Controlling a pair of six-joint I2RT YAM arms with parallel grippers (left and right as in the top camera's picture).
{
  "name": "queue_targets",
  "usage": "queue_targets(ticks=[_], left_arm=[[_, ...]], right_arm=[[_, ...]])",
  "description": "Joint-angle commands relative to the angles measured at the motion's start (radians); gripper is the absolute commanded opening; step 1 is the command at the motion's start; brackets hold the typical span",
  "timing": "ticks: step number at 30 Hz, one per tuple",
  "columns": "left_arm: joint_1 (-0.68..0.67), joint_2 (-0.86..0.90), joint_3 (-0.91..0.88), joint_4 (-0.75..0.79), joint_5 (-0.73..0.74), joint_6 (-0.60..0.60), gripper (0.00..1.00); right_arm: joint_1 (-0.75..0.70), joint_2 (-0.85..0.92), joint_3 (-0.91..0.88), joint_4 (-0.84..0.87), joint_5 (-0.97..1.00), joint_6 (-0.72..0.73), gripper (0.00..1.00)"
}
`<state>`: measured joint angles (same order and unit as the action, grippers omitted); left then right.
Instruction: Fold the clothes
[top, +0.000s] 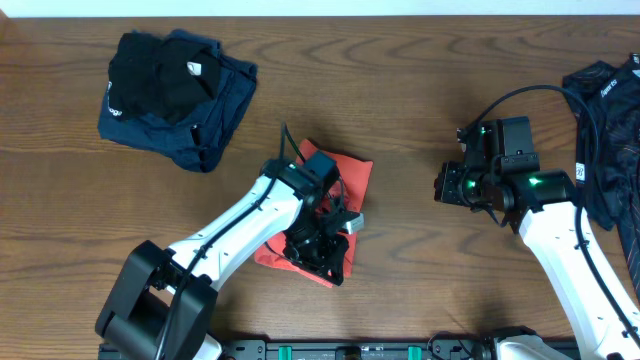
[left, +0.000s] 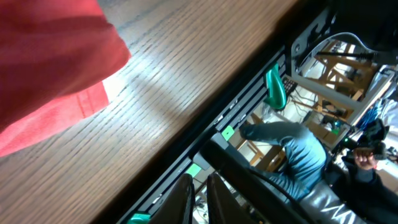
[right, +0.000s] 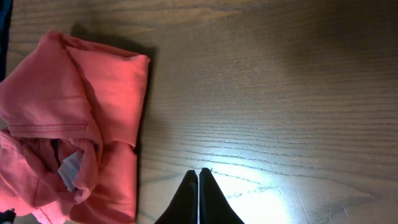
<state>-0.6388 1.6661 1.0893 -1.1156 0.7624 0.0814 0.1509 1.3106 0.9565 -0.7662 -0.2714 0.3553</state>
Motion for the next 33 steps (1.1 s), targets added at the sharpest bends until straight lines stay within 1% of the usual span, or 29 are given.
queue_targets(ticks=[1,2,3,4,6,8,9,10,11,12,13,18,24,25,26,27,28,29,30,33], left_arm=[[0.035,-0.019,0.034,-0.006,-0.040,-0.075,0.15],[0.057,-0.032,0.045,-0.009,-0.076,-0.093,0.17],[0.081,-0.045,0.054,-0.009,-0.113,-0.105,0.22],[0.114,-0.066,0.063,-0.008,-0.160,-0.111,0.30],[0.179,-0.099,0.070,0.011,-0.262,-0.131,0.40],[0.259,-0.126,0.070,0.043,-0.320,-0.147,0.59],[0.294,-0.130,0.070,0.061,-0.324,-0.146,0.62],[0.330,-0.130,0.069,0.080,-0.330,-0.139,0.63],[0.353,-0.129,0.066,0.094,-0.332,-0.127,0.64],[0.380,-0.125,0.057,0.115,-0.331,-0.113,0.66],[0.402,-0.119,0.046,0.137,-0.331,-0.108,0.68],[0.462,-0.054,0.002,0.217,-0.326,-0.108,0.68],[0.467,0.066,0.000,0.247,-0.291,-0.071,0.70],[0.467,0.086,0.000,0.259,-0.273,-0.071,0.69],[0.466,0.102,0.000,0.267,-0.246,-0.066,0.66],[0.466,0.112,0.000,0.270,-0.217,-0.054,0.57],[0.466,0.117,0.000,0.269,-0.187,-0.046,0.33],[0.466,0.118,0.000,0.264,-0.157,-0.045,0.19],[0.466,0.115,0.001,0.257,-0.128,-0.044,0.08],[0.466,0.092,0.001,0.248,-0.119,-0.045,0.06]], right_arm=[[-0.006,-0.007,0.010,0.000,0.010,-0.013,0.04],[-0.006,-0.006,0.010,0.000,0.010,-0.013,0.04],[-0.006,-0.005,0.010,-0.001,0.010,-0.013,0.05],[-0.006,-0.003,0.010,-0.001,0.010,-0.013,0.06],[-0.006,0.001,0.010,0.000,0.010,-0.013,0.12],[-0.005,0.004,0.010,0.009,-0.006,-0.017,0.16],[-0.004,0.006,0.010,0.020,-0.043,-0.045,0.17],[0.002,0.010,0.010,0.039,-0.106,-0.100,0.14],[0.010,0.013,0.010,0.057,-0.166,-0.146,0.10],[0.024,0.021,0.010,0.076,-0.216,-0.175,0.03],[0.043,0.032,0.010,0.092,-0.232,-0.177,0.01],[0.149,0.122,0.010,0.159,-0.201,-0.166,0.01],[0.175,0.194,0.010,0.199,-0.200,-0.158,0.01],[0.175,0.194,0.010,0.199,-0.200,-0.158,0.01],[0.175,0.194,0.010,0.199,-0.200,-0.158,0.01],[0.175,0.193,0.010,0.198,-0.201,-0.158,0.01],[0.175,0.193,0.010,0.195,-0.201,-0.158,0.01],[0.175,0.193,0.010,0.192,-0.201,-0.158,0.01],[0.175,0.193,0.010,0.189,-0.201,-0.158,0.01],[0.175,0.193,0.010,0.188,-0.200,-0.159,0.01]])
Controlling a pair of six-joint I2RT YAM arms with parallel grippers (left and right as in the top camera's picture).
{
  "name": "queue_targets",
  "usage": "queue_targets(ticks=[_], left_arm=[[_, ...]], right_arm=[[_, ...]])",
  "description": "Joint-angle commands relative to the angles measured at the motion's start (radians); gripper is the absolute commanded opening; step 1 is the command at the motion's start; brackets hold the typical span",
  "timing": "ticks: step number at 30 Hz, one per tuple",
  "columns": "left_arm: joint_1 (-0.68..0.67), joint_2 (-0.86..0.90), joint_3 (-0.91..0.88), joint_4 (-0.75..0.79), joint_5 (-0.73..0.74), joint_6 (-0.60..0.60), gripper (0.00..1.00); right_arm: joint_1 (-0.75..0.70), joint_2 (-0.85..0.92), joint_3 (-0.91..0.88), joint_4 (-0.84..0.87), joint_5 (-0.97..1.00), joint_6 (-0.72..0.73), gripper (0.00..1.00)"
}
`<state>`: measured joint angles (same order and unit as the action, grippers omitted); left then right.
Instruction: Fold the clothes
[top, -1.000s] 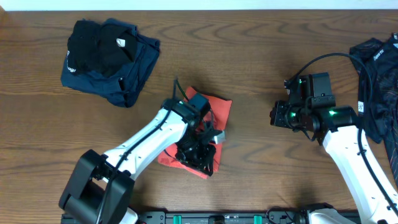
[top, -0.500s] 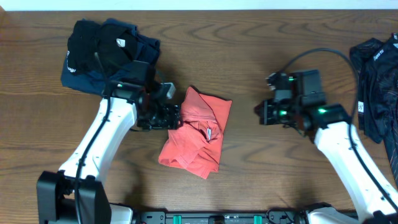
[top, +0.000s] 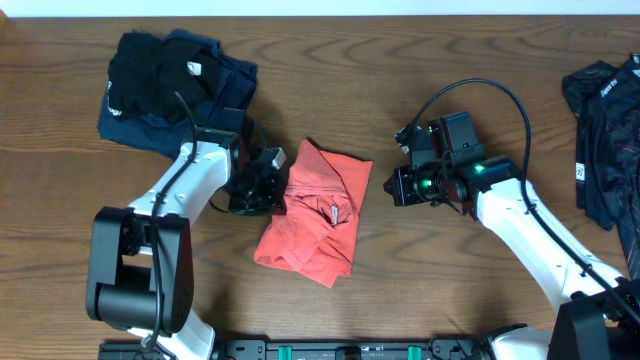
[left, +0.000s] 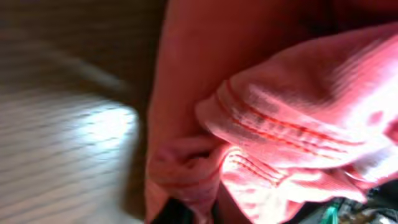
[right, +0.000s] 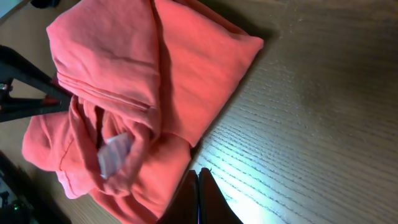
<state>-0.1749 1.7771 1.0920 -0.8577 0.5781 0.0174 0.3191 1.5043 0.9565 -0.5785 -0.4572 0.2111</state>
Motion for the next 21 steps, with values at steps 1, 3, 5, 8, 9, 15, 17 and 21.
queue_targets(ticks=[1,3,5,8,9,15,17,21], left_arm=[[0.002,-0.033,-0.001,-0.016,0.065,0.019,0.06],[0.002,-0.069,-0.001,-0.034,0.065,0.019,0.06],[0.002,-0.115,-0.001,-0.066,0.065,0.019,0.06],[-0.011,-0.174,-0.001,-0.105,0.066,0.015,0.06],[-0.019,-0.192,-0.001,-0.116,0.066,0.014,0.06],[-0.121,-0.248,-0.002,-0.148,0.069,-0.008,0.06],[-0.172,-0.245,-0.011,-0.147,0.069,-0.021,0.06],[-0.272,-0.245,-0.055,-0.132,0.065,-0.063,0.06]], right_arm=[[0.006,-0.001,0.010,0.000,-0.014,-0.014,0.01],[0.006,-0.001,0.010,0.001,-0.014,-0.014,0.01],[0.006,-0.001,0.010,0.000,-0.014,-0.014,0.01],[0.006,-0.001,0.010,0.002,-0.013,-0.014,0.01],[0.006,-0.001,0.010,0.003,-0.013,-0.014,0.01],[0.006,-0.001,0.010,0.013,-0.002,-0.014,0.01],[0.006,-0.001,0.010,0.015,-0.002,-0.014,0.01],[0.006,-0.001,0.010,0.011,0.016,-0.013,0.01]])
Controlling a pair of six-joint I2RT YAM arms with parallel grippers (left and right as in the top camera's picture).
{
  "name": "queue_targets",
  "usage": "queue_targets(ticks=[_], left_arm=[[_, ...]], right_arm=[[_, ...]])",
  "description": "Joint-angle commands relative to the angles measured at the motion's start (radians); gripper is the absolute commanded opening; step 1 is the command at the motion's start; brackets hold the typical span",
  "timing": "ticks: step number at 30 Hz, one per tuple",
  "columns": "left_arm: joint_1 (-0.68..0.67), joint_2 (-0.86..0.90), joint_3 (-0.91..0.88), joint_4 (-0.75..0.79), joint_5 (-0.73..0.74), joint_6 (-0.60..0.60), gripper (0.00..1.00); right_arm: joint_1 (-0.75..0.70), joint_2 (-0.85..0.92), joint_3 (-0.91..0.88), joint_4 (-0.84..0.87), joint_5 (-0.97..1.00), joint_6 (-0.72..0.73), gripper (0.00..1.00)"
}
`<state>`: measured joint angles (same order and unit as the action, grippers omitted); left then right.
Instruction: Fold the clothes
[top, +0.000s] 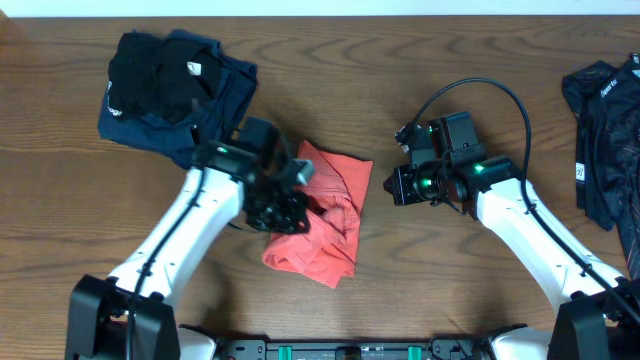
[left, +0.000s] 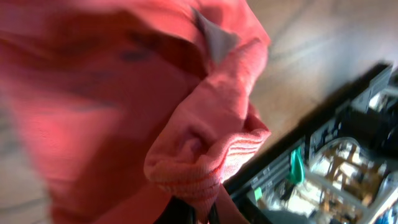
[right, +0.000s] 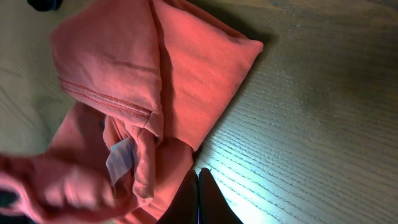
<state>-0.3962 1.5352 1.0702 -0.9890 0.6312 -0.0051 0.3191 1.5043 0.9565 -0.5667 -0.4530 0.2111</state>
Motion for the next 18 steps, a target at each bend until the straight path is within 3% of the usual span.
queue_targets(ticks=[1,5,8,12,18], left_arm=[[-0.074,-0.003,-0.048,0.006,0.012,-0.056,0.06],[-0.154,-0.003,-0.106,0.019,0.012,-0.097,0.09],[-0.195,-0.003,-0.138,0.021,0.011,-0.113,0.33],[-0.187,-0.014,-0.112,0.019,0.009,-0.125,0.50],[-0.078,-0.068,0.003,0.004,0.007,-0.127,0.56]], right_arm=[[0.006,-0.001,0.010,-0.002,0.019,-0.013,0.01],[0.001,-0.001,0.010,-0.001,0.038,0.002,0.01],[-0.002,-0.001,0.010,-0.001,0.038,0.001,0.01],[-0.002,-0.001,0.010,-0.001,0.039,0.001,0.01],[-0.002,-0.001,0.010,-0.006,0.038,0.001,0.01]])
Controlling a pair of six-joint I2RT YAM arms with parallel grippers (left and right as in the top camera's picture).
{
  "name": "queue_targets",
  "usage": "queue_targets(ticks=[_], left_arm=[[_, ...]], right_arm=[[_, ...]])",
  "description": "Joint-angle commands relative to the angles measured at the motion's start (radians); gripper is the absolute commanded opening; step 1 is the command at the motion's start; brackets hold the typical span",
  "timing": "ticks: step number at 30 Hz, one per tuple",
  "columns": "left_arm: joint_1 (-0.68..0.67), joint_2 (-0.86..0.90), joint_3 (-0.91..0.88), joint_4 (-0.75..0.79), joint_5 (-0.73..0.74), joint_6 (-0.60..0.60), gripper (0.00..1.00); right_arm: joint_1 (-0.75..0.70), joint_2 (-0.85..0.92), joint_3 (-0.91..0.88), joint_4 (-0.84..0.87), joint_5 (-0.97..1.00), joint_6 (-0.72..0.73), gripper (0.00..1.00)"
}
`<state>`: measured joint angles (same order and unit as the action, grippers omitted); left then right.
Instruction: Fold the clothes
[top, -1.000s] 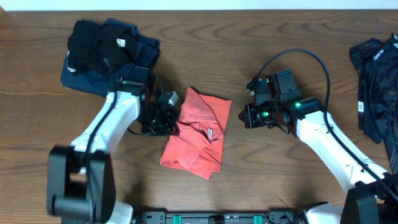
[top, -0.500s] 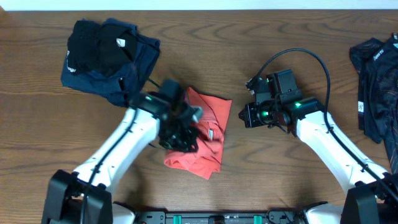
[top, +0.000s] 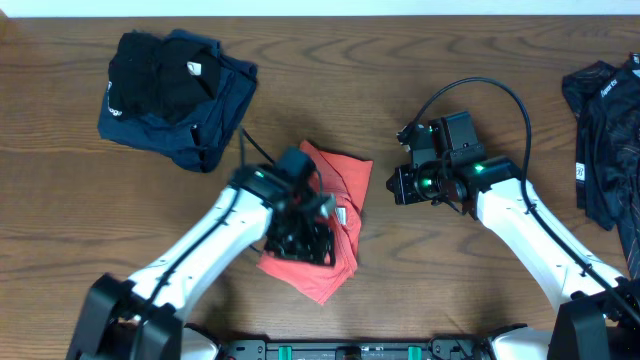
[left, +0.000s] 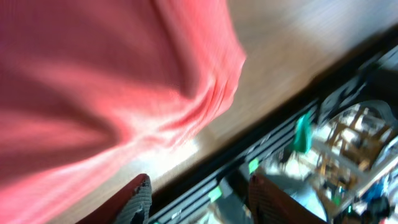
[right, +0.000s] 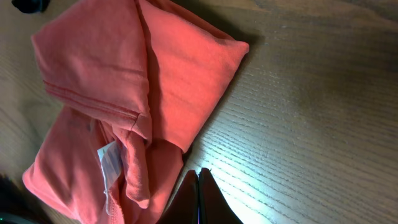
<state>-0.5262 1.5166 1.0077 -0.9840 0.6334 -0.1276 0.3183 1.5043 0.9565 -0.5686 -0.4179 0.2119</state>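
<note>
A red garment (top: 335, 185) lies bunched mid-table, its white label (right: 107, 158) showing. My left gripper (top: 300, 238) hovers over the garment's front part. In the blurred left wrist view the left gripper (left: 202, 190) is open, its fingers (left: 135, 202) wide apart with nothing between them, and the red cloth (left: 93, 74) fills the upper left. My right gripper (top: 398, 186) is shut and empty just right of the garment. In its wrist view the right gripper (right: 199, 177) has its tips on bare wood beside the cloth's (right: 124, 81) edge.
A pile of folded dark blue and black clothes (top: 175, 85) sits at the back left. Another dark garment (top: 605, 130) lies at the right edge. The table's front edge and rail (left: 267, 155) are close below the left gripper.
My left gripper was shut on a raised fold of the red garment; now it is open and sits nearer the front right. The fold lies on the garment. The right arm has barely moved.
At first my left gripper was shut near the garment's front edge and the right gripper stood farther right. Then the left gripper was at the garment's left edge and the right one beside its right side. The left then held a fold over the garment, and now it is open.
</note>
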Motion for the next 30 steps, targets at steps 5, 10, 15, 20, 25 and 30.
queue_targets(ticks=[5,10,15,20,25,30], left_arm=[[0.200,-0.075,0.079,0.058,-0.100,-0.006,0.61],[0.273,-0.020,0.030,0.184,-0.107,-0.005,0.68],[0.273,0.106,0.021,0.258,-0.093,-0.005,0.71],[0.272,0.191,0.021,0.296,-0.033,-0.005,0.70],[0.272,0.205,0.023,0.387,-0.011,0.003,0.33],[0.272,0.161,0.068,0.383,0.082,-0.012,0.10]], right_arm=[[-0.001,-0.001,0.010,-0.011,0.003,0.000,0.01],[-0.001,-0.001,0.010,-0.011,0.003,0.000,0.01],[-0.001,-0.001,0.010,-0.012,0.002,0.001,0.01],[-0.001,-0.001,0.010,-0.038,0.002,0.001,0.01],[-0.001,-0.001,0.010,-0.041,0.002,0.000,0.01],[-0.001,-0.001,0.010,-0.048,0.003,0.000,0.01]])
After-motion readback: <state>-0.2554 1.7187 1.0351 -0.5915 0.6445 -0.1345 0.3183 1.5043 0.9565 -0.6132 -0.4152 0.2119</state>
